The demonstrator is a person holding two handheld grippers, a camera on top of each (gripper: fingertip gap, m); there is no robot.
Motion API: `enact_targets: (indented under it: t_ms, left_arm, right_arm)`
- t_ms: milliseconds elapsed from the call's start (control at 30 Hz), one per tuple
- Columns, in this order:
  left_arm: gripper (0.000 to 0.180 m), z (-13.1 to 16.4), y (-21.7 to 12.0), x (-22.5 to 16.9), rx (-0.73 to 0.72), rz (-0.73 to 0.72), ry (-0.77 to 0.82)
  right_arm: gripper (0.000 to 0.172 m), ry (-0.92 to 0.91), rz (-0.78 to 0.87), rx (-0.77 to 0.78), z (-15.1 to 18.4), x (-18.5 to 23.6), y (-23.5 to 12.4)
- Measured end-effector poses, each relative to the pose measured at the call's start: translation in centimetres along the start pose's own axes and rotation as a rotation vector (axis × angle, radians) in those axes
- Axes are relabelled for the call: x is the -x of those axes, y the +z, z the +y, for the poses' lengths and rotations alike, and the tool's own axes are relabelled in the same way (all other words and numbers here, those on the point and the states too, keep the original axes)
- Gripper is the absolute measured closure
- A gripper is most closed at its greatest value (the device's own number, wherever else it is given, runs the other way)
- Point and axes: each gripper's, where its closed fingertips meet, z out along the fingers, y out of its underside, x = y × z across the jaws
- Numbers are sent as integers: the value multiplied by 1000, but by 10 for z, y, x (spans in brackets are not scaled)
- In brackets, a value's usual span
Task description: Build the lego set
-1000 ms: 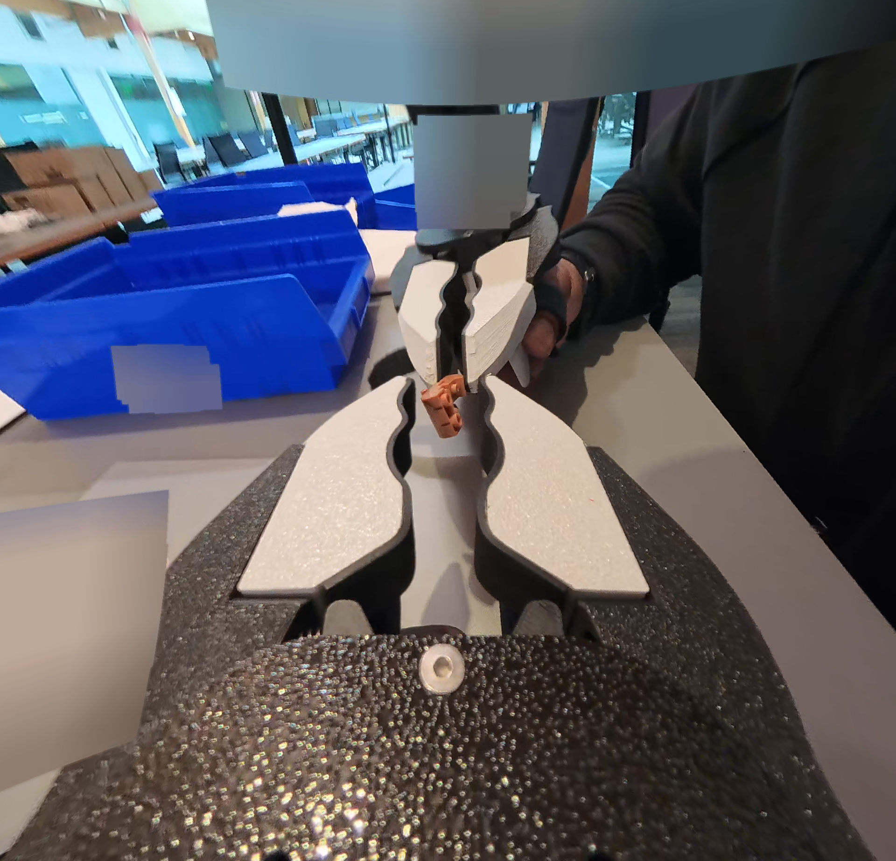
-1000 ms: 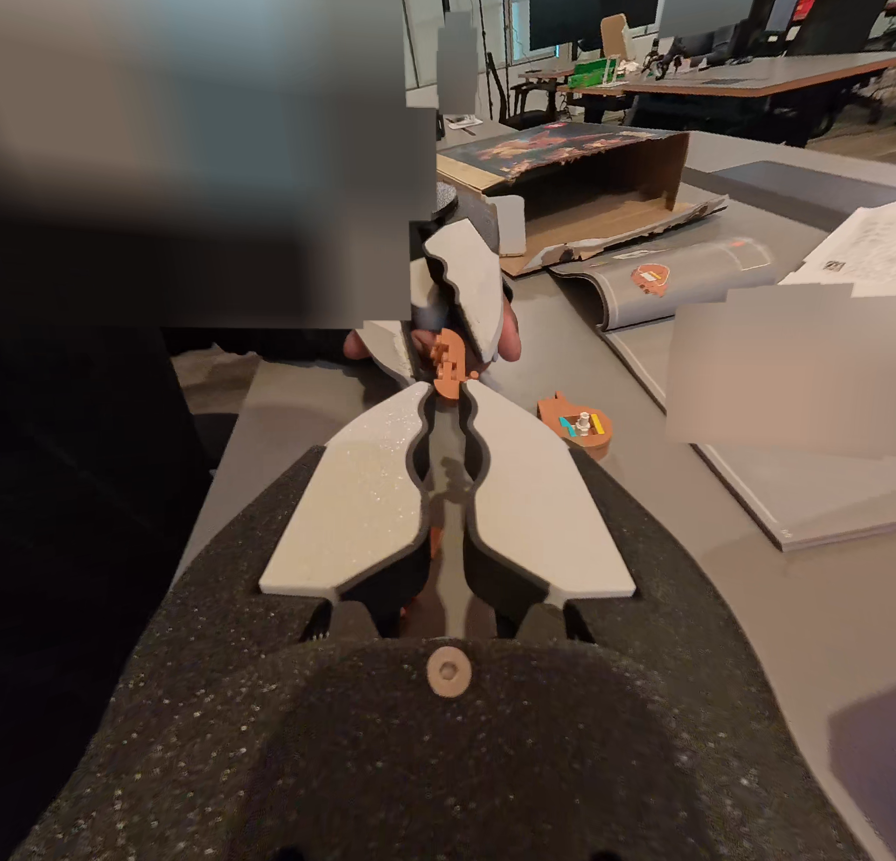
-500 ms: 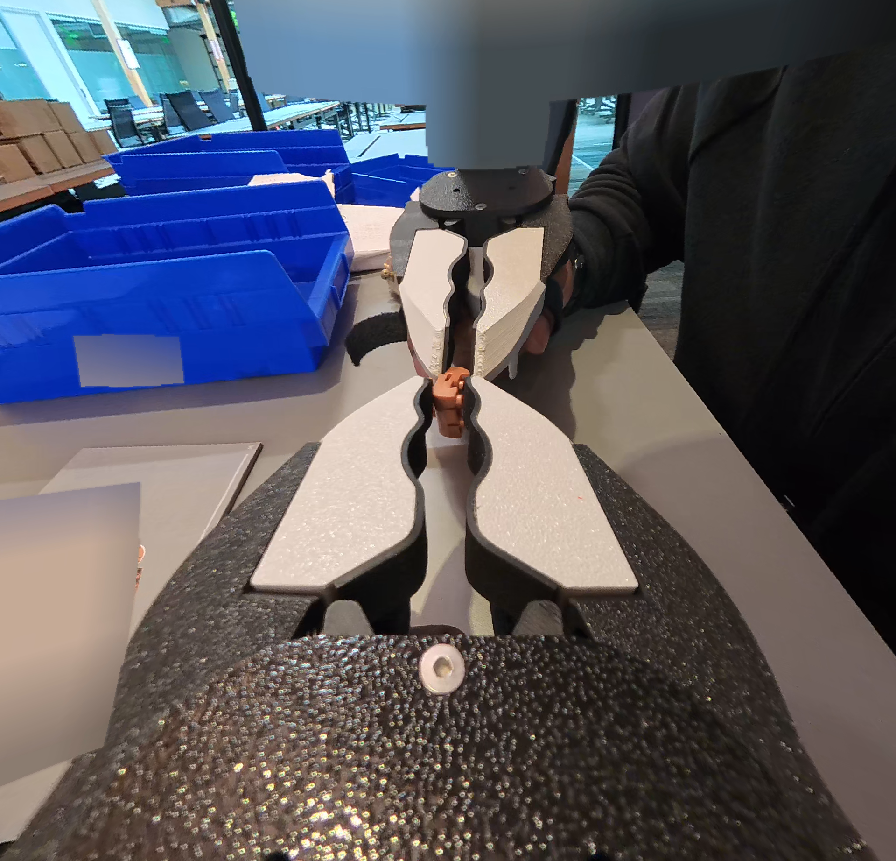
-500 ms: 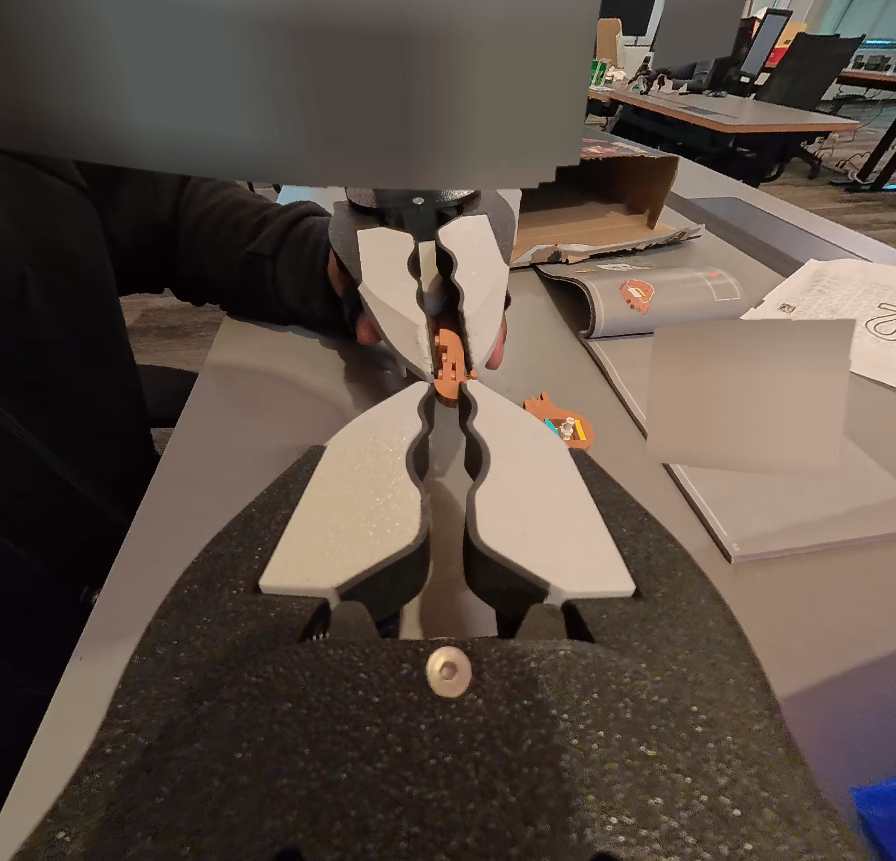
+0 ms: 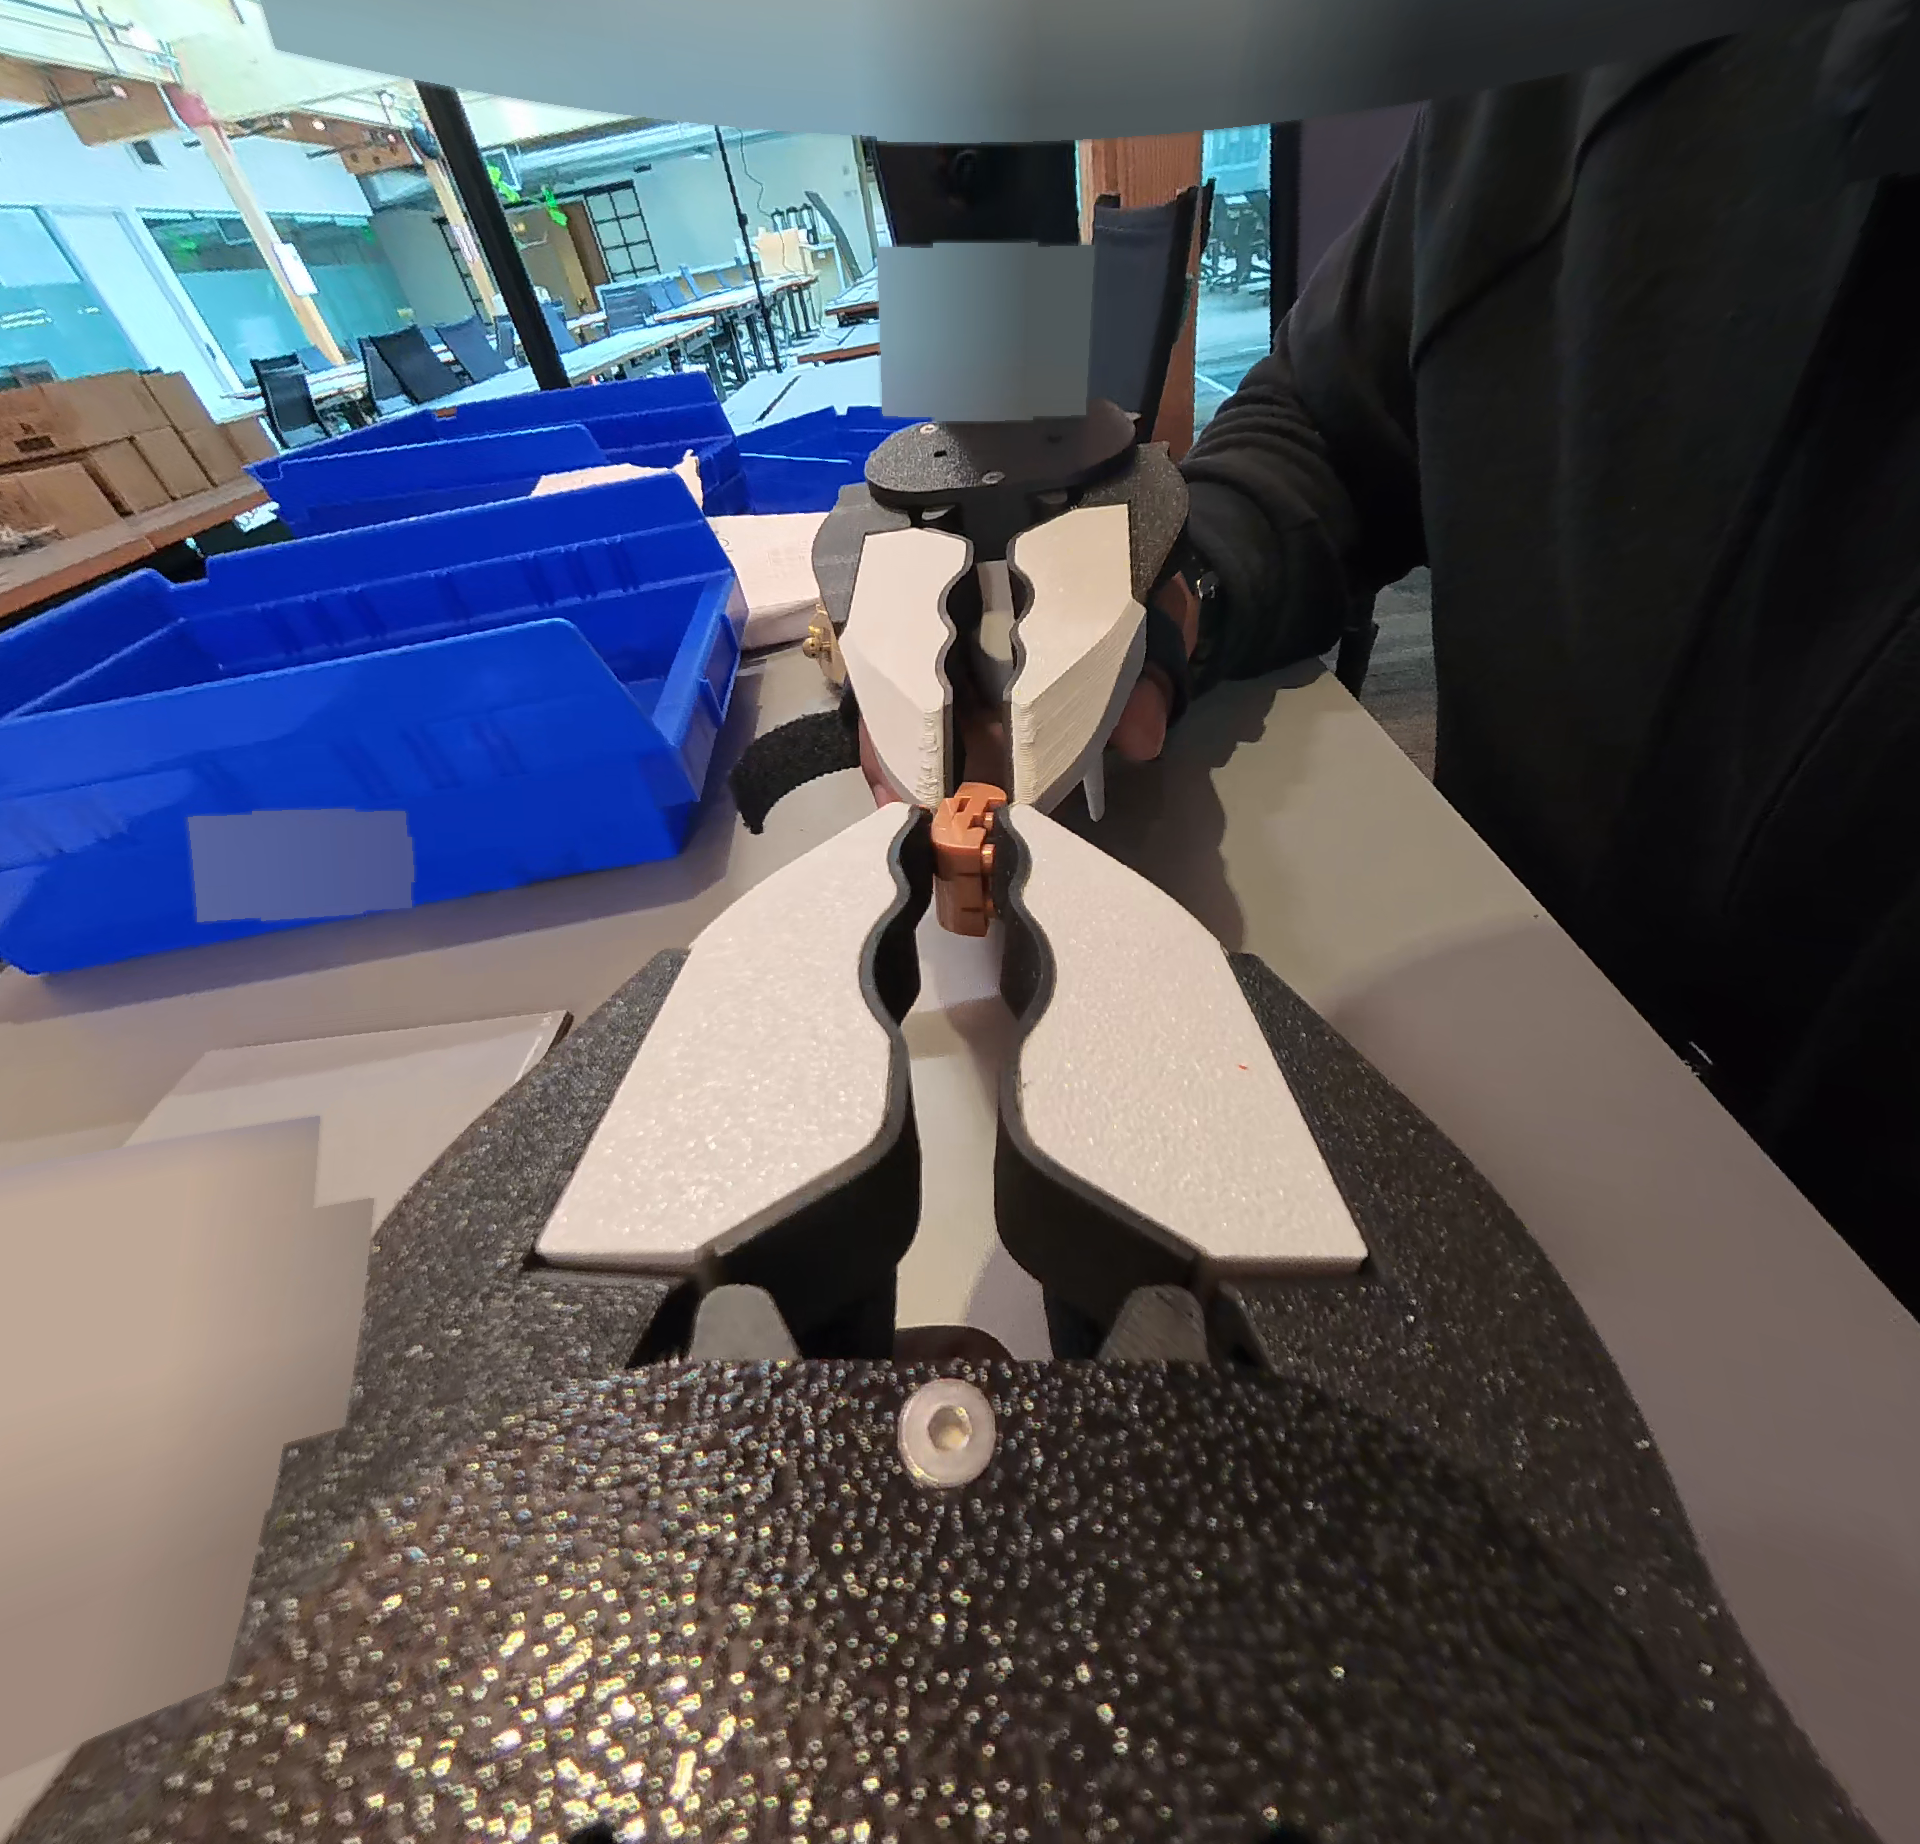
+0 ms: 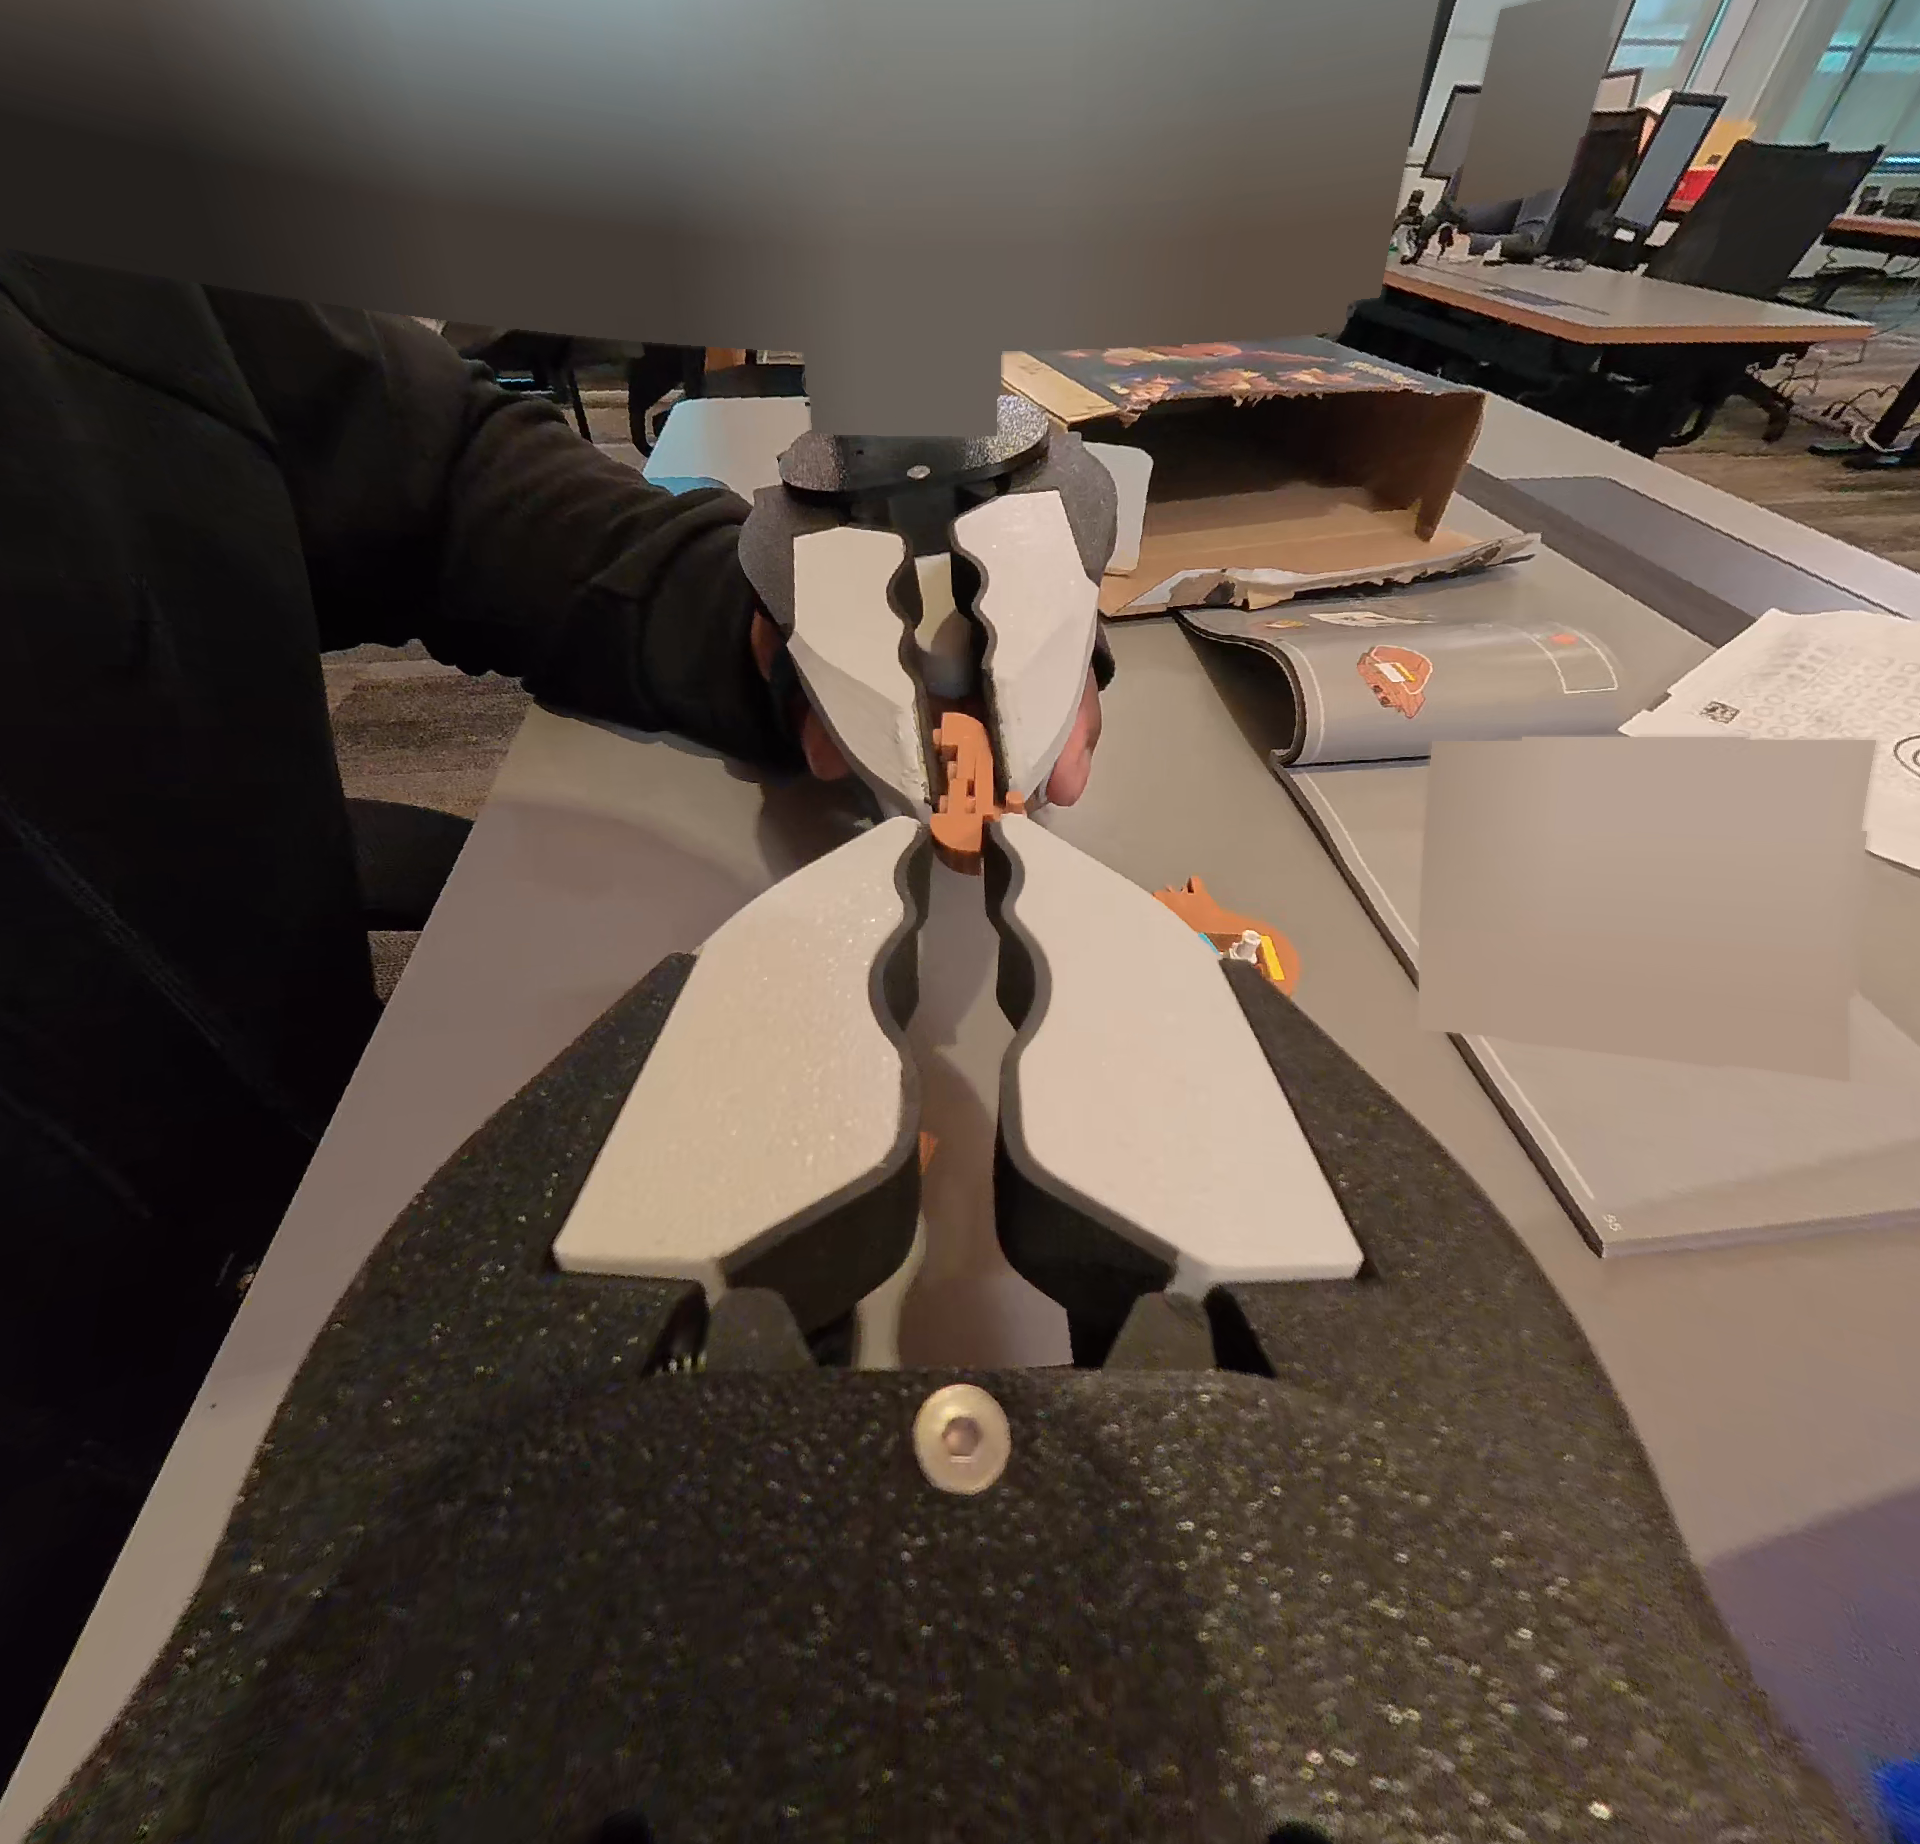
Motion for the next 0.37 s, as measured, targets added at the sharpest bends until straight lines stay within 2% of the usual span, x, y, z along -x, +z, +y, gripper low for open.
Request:
enact_targets:
  t_ms: [367]
  left_arm:
    - [170,-3,0,0,-27,-5,0]
  right_arm:
    - [162,5,0,-27,-3,0,-1]
